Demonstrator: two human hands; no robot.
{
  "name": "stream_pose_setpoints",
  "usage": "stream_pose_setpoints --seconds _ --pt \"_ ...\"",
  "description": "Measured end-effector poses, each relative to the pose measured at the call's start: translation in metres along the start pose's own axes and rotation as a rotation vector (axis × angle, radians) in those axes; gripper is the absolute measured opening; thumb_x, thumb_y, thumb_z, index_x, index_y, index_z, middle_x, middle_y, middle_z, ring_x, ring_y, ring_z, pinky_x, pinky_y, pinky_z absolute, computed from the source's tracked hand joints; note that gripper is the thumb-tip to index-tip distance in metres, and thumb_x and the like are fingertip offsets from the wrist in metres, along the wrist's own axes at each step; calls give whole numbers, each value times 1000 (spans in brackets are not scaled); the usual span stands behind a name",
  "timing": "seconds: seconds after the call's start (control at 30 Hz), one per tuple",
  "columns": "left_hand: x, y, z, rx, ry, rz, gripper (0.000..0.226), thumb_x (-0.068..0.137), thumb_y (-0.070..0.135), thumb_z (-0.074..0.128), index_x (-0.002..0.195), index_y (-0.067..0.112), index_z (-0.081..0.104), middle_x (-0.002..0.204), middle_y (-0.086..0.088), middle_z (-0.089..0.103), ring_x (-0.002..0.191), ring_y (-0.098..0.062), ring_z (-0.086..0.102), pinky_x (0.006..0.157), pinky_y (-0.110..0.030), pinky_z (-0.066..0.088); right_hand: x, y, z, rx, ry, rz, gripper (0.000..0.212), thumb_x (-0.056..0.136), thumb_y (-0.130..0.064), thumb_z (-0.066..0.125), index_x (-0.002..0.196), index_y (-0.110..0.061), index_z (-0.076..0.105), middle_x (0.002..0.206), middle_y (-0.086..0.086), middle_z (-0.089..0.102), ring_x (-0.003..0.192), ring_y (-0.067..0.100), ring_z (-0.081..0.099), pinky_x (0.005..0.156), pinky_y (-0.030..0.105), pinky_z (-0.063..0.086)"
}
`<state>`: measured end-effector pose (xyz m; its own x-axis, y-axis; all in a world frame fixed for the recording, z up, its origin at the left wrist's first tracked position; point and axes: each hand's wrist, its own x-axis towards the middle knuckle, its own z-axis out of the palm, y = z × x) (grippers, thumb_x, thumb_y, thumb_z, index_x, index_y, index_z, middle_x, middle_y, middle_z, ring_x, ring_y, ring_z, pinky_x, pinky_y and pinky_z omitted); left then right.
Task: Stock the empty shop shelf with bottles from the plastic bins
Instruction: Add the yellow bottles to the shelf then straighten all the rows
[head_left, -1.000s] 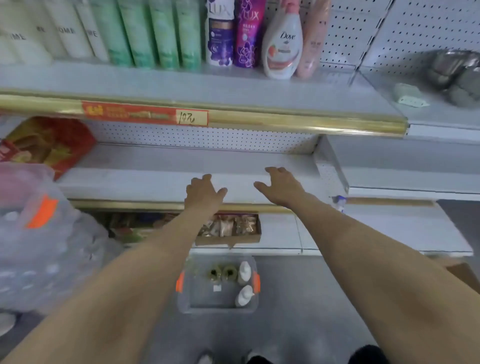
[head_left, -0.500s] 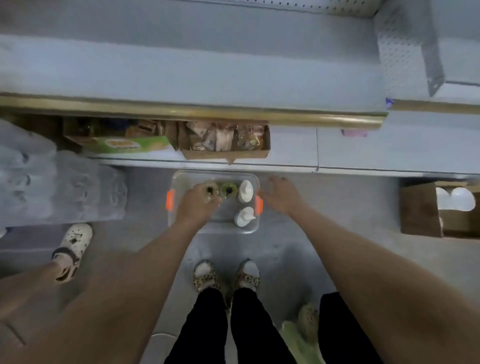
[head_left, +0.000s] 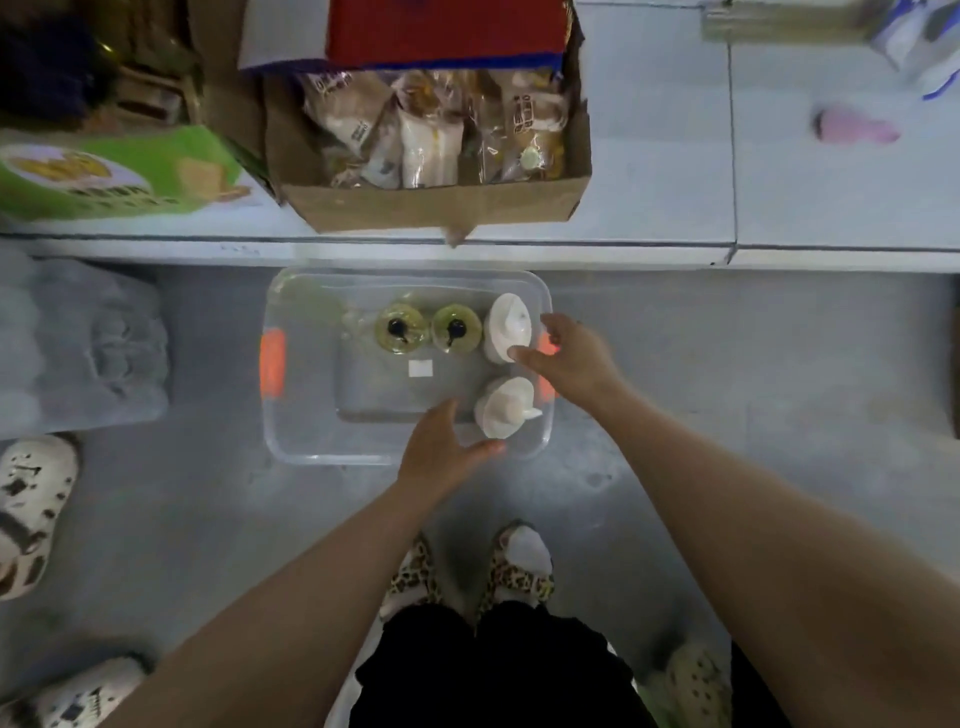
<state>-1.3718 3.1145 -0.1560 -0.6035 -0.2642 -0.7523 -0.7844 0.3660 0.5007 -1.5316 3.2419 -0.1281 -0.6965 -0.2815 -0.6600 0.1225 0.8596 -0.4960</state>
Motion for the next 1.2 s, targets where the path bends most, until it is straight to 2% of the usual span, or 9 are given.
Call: stream_pose_setpoints --seconds 0.1,0.33,0.47,0.53,0.63,0.77,0.87,1.07,1.2 --pt "38 -14 29 -37 18 140 92 68 51 85 143 20 43 143 -2 51 128 -19 49 95 -27 39 32 12 27 30 87 -58 68 85 -48 73 142 -18 50 131 6 64 118 27 60 87 27 41" --pt "94 -27 55 88 -31 372 96 52 45 92 136 32 48 132 7 58 116 -16 56 95 -40 50 72 24 63 -102 287 -184 55 81 -55 73 122 -20 62 108 1 71 101 25 65 73 28 39" --pt "107 -34 50 51 -32 463 77 59 37 90 128 35 55 122 14 64 108 -8 61 89 -24 49 83 27 72 -112 356 -242 47 82 -51 73 113 -18 63 104 3 69 98 28 62 72 30 38" --pt "112 -42 29 55 -41 465 65 63 38 86 121 40 57 115 18 66 103 -2 61 86 -18 48 87 27 70 -107 377 -291 40 84 -48 72 108 -18 64 102 3 69 95 28 61 71 29 35" --pt "120 -61 -14 -41 -56 385 52 71 27 85 114 36 58 111 13 67 101 -7 62 85 -25 48 85 27 62 -57 339 -392 36 85 -38 74 115 -18 68 106 1 70 94 19 59 73 23 33" --pt "122 -91 -56 -134 -70 271 52 76 22 83 120 32 57 111 14 65 103 -6 60 86 -28 48 81 25 58 -17 265 -486 35 87 -27 75 119 -14 70 109 1 70 96 16 60 73 23 35" --pt "124 -105 -73 -180 -76 252 55 77 18 82 124 30 55 115 12 66 110 -11 60 89 -28 48 82 24 65 93 207 -518 34 89 -22 74 121 -11 69 111 5 71 103 21 63 85 27 45" --pt "133 -105 -76 -333 -55 234 81 65 23 77 139 22 44 129 -3 60 120 -22 57 105 -47 47 99 24 79 290 353 -404 43 83 -32 80 115 -17 57 110 -6 68 101 7 62 70 -2 39" --pt "133 -111 -69 -425 13 233 81 63 28 81 137 24 47 127 -2 64 118 -21 60 105 -48 47 109 29 93 133 461 -391 44 77 -40 82 108 -23 57 108 -6 59 102 15 56 86 28 48"
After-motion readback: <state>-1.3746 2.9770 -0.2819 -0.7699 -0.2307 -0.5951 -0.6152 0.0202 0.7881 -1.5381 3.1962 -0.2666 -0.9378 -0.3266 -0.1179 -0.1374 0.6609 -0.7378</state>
